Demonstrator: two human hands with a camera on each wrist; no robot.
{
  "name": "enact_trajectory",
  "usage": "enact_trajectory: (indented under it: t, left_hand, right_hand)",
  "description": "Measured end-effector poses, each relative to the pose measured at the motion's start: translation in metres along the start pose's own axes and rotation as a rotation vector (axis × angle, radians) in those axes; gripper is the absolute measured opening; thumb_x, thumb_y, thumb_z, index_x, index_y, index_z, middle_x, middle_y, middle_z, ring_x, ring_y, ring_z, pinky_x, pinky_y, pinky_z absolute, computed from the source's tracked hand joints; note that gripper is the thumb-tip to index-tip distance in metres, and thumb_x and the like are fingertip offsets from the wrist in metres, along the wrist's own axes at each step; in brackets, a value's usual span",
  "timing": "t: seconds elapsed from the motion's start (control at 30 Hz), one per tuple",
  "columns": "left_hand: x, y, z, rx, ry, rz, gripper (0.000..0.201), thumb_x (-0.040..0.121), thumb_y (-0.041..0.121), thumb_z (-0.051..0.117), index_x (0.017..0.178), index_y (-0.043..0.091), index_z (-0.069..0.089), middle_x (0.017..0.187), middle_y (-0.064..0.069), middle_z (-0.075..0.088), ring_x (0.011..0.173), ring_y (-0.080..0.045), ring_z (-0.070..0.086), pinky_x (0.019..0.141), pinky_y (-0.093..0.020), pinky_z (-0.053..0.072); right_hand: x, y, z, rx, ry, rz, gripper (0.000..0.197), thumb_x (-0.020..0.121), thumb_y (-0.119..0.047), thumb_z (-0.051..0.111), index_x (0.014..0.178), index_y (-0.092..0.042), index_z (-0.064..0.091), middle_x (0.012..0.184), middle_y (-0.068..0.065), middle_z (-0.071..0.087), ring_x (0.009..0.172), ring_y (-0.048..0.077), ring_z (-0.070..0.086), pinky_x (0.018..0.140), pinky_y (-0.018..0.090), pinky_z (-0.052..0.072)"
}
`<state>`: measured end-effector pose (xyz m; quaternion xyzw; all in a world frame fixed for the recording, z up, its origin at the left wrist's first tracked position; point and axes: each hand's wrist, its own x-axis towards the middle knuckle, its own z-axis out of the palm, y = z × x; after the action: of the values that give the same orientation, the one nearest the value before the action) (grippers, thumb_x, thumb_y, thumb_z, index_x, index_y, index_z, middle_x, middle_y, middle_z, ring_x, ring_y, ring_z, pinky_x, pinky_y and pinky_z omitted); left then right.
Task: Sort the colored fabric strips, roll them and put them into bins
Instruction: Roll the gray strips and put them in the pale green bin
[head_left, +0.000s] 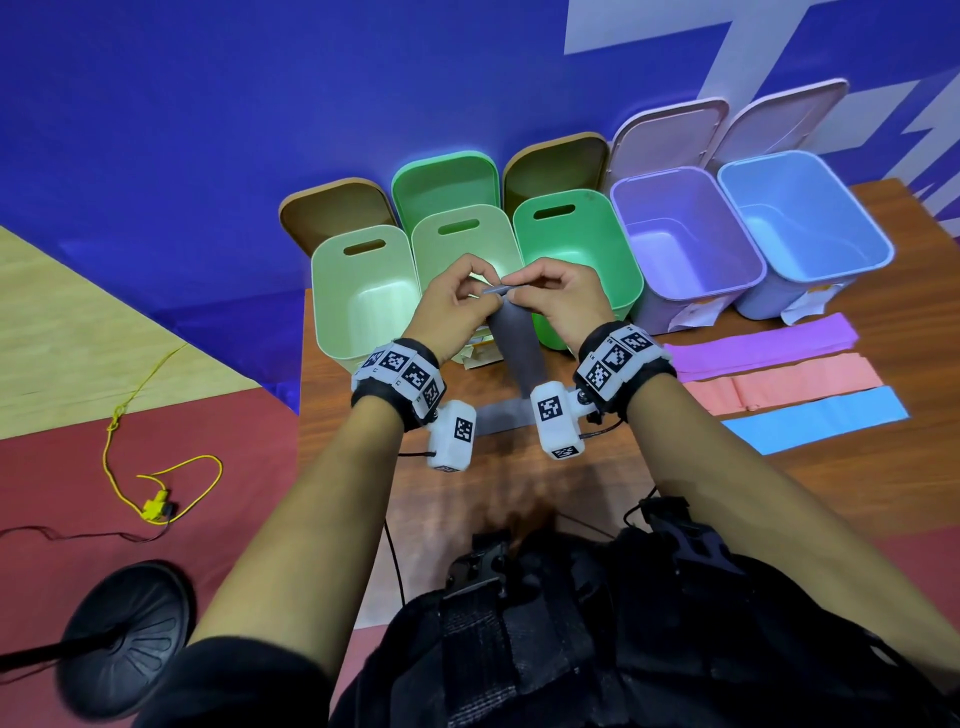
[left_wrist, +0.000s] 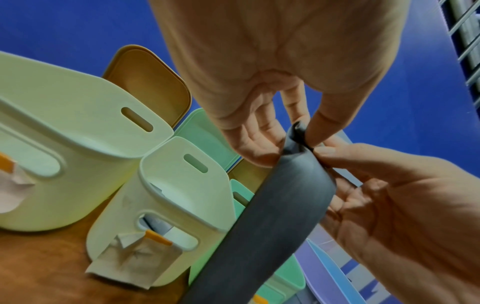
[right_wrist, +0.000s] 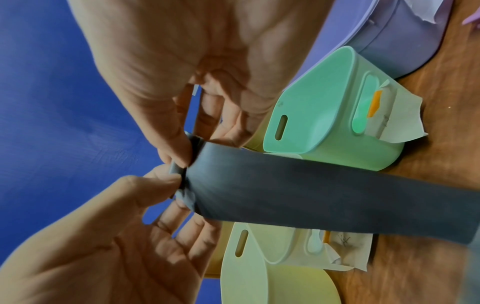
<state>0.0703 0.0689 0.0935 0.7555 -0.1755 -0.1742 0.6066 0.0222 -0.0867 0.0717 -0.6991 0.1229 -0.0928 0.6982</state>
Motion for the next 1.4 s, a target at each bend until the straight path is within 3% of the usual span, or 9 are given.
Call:
enact_trajectory:
  t: [0.13, 0.27, 0.4, 0.6, 0.73, 0.97, 1.17, 1.3, 1.4]
  left_hand:
    - [0.000, 0.003, 0.002, 0.034, 0.043, 0.047, 0.017, 0.080, -0.003, 0.057, 0.086, 0.013, 0.057, 0.071, -0.007, 0.056, 0.064, -0.012, 0.048, 0.061, -0.023, 0.040]
    - [0.002, 0.001, 0.002, 0.040, 0.080, 0.068, 0.007, 0.081, -0.003, 0.059, 0.083, -0.001, 0.053, 0.074, -0.013, 0.051, 0.069, -0.016, 0.044, 0.067, -0.029, 0.037]
    - [0.004, 0.000, 0.002, 0.054, 0.092, 0.076, 0.008, 0.083, -0.007, 0.059, 0.083, -0.006, 0.051, 0.073, -0.013, 0.048, 0.068, -0.016, 0.040, 0.062, -0.029, 0.034]
    - [0.003, 0.001, 0.001, 0.042, 0.100, 0.101, 0.011, 0.084, -0.011, 0.059, 0.084, -0.001, 0.055, 0.073, -0.010, 0.049, 0.066, -0.014, 0.042, 0.059, -0.018, 0.037]
    - [0.002, 0.001, 0.001, 0.041, 0.102, 0.100, 0.018, 0.083, -0.013, 0.060, 0.082, 0.003, 0.054, 0.073, -0.008, 0.051, 0.061, -0.004, 0.044, 0.060, -0.014, 0.039]
    - [0.001, 0.000, -0.003, -0.023, 0.073, 0.055, 0.012, 0.075, -0.004, 0.064, 0.086, -0.001, 0.059, 0.079, -0.015, 0.057, 0.073, -0.019, 0.051, 0.067, -0.025, 0.044]
    - [0.002, -0.001, -0.001, -0.005, 0.106, 0.035, 0.009, 0.086, -0.007, 0.065, 0.089, 0.001, 0.063, 0.079, -0.004, 0.065, 0.070, -0.004, 0.062, 0.072, -0.018, 0.050]
    - [0.004, -0.001, -0.001, -0.015, 0.121, 0.024, 0.015, 0.085, -0.008, 0.064, 0.091, 0.005, 0.064, 0.084, -0.005, 0.065, 0.068, -0.006, 0.062, 0.070, -0.018, 0.052]
    - [0.004, -0.002, -0.001, -0.022, 0.115, 0.018, 0.018, 0.084, -0.009, 0.066, 0.091, 0.008, 0.064, 0.087, -0.008, 0.066, 0.073, -0.011, 0.062, 0.073, -0.020, 0.053]
  right_hand:
    - [0.001, -0.003, 0.001, -0.001, -0.016, -0.029, 0.028, 0.078, 0.008, 0.070, 0.077, -0.020, 0.073, 0.082, 0.005, 0.073, 0.081, 0.015, 0.067, 0.081, 0.027, 0.054]
    - [0.001, -0.003, 0.000, 0.012, -0.054, -0.022, 0.024, 0.081, 0.004, 0.071, 0.085, -0.020, 0.075, 0.080, -0.001, 0.071, 0.075, 0.008, 0.063, 0.073, 0.023, 0.051]
    - [-0.002, -0.005, 0.001, 0.094, -0.082, 0.006, 0.021, 0.084, 0.008, 0.068, 0.093, -0.011, 0.072, 0.079, 0.004, 0.065, 0.065, 0.003, 0.058, 0.062, 0.016, 0.047]
    - [-0.004, -0.005, 0.001, 0.103, -0.083, 0.006, 0.016, 0.084, 0.002, 0.073, 0.091, -0.013, 0.074, 0.082, -0.001, 0.072, 0.078, 0.009, 0.066, 0.075, 0.022, 0.054]
    - [-0.004, -0.006, 0.002, 0.053, -0.038, -0.017, 0.015, 0.083, 0.004, 0.072, 0.092, -0.008, 0.074, 0.083, 0.001, 0.072, 0.079, 0.007, 0.066, 0.077, 0.020, 0.052]
    - [-0.005, -0.006, 0.003, -0.019, -0.001, 0.002, 0.018, 0.080, 0.001, 0.074, 0.086, -0.015, 0.076, 0.083, -0.001, 0.073, 0.075, 0.002, 0.066, 0.073, 0.014, 0.049]
    - [-0.003, -0.003, 0.001, -0.023, 0.003, 0.013, 0.021, 0.078, 0.002, 0.074, 0.082, -0.018, 0.076, 0.085, 0.000, 0.074, 0.082, 0.009, 0.066, 0.081, 0.020, 0.051]
    - [-0.001, 0.001, 0.000, 0.052, -0.009, 0.021, 0.024, 0.081, 0.006, 0.071, 0.095, -0.013, 0.072, 0.094, 0.003, 0.074, 0.090, 0.012, 0.069, 0.086, 0.022, 0.052]
    - [-0.003, 0.004, -0.002, 0.056, 0.001, 0.036, 0.022, 0.082, 0.004, 0.072, 0.096, -0.013, 0.072, 0.092, 0.003, 0.074, 0.087, 0.010, 0.069, 0.085, 0.022, 0.052]
